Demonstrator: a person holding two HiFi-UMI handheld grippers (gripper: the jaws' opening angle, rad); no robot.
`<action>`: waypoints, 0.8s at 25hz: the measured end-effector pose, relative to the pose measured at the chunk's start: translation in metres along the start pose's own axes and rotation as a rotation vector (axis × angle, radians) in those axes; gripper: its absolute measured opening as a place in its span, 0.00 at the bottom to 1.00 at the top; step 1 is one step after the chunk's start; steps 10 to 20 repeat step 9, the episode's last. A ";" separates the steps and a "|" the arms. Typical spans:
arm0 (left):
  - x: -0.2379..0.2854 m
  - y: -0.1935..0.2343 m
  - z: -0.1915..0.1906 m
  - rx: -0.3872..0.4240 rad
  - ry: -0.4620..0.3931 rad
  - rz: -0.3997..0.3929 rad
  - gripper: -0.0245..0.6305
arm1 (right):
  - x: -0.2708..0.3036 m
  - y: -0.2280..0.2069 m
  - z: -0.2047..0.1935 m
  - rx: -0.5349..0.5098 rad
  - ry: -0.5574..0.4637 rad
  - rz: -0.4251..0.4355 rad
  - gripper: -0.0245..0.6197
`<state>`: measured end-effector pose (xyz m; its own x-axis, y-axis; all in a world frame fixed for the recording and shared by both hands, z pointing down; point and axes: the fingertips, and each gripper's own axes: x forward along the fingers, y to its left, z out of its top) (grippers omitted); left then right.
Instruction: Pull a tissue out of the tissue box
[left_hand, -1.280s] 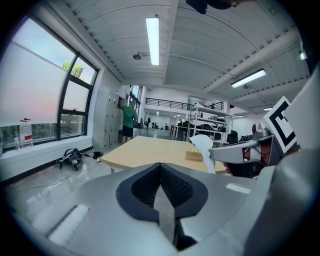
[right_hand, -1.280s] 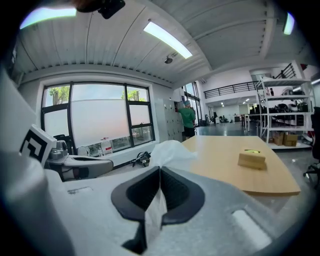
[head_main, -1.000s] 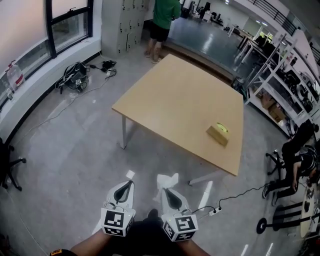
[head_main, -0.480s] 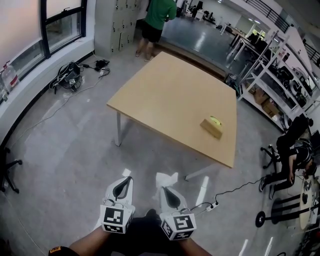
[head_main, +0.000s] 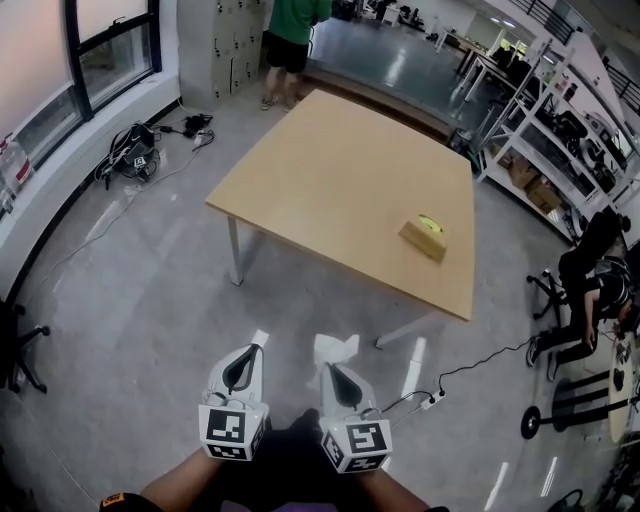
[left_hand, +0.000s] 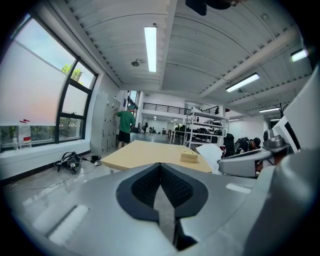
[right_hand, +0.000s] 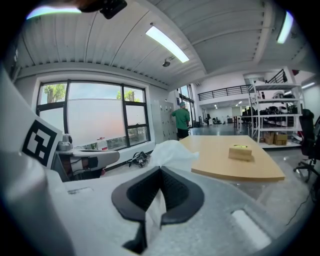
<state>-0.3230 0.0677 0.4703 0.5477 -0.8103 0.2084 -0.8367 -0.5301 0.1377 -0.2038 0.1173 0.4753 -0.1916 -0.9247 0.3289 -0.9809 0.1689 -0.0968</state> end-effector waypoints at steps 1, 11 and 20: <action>0.001 0.001 0.002 -0.007 0.004 0.002 0.07 | 0.001 -0.001 0.000 0.001 0.002 -0.001 0.03; -0.004 0.004 0.004 -0.014 -0.018 0.017 0.07 | -0.003 0.000 -0.006 -0.001 -0.002 -0.018 0.03; -0.004 0.004 0.004 -0.014 -0.018 0.017 0.07 | -0.003 0.000 -0.006 -0.001 -0.002 -0.018 0.03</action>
